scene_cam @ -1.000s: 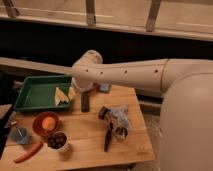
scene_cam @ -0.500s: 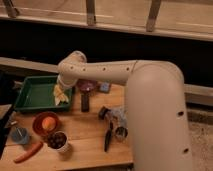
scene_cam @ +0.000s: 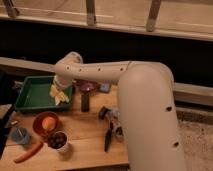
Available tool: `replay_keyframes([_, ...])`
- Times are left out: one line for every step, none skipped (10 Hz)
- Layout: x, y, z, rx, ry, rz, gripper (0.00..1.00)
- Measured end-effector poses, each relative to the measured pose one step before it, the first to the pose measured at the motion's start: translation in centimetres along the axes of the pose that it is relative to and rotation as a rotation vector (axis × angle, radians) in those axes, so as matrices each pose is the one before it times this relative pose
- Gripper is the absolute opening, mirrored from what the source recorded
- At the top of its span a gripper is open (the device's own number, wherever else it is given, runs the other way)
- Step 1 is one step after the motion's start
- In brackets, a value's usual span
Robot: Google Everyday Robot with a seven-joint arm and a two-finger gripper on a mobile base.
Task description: Place banana in purple bowl
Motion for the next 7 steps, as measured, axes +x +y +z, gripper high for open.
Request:
replay_keyframes([0.036, -0.380, 0.430, -0.00255, -0.00228, 0.00255, 0.70])
replay_keyframes([-0.103, -0.370, 0.957, -0.00385, -0.00151, -0.00108, 0.70])
replay_keyframes([-0.314, -0.032, 1.099, -0.00593, 0.00059, -0.00619, 0.70])
replay_keyframes([-0.703, -0.100, 1.387, -0.00289, 0.00131, -0.00704, 0.70])
replay_keyframes([-0.395, -0.468, 1.618, -0.00344, -0.00102, -0.00189, 0.70])
replay_keyframes([0.025, -0.522, 0.810, 0.00140, 0.00001, -0.00180, 0.70])
replay_keyframes([-0.160, -0.281, 0.948, -0.00344, -0.00335, -0.00162, 0.70])
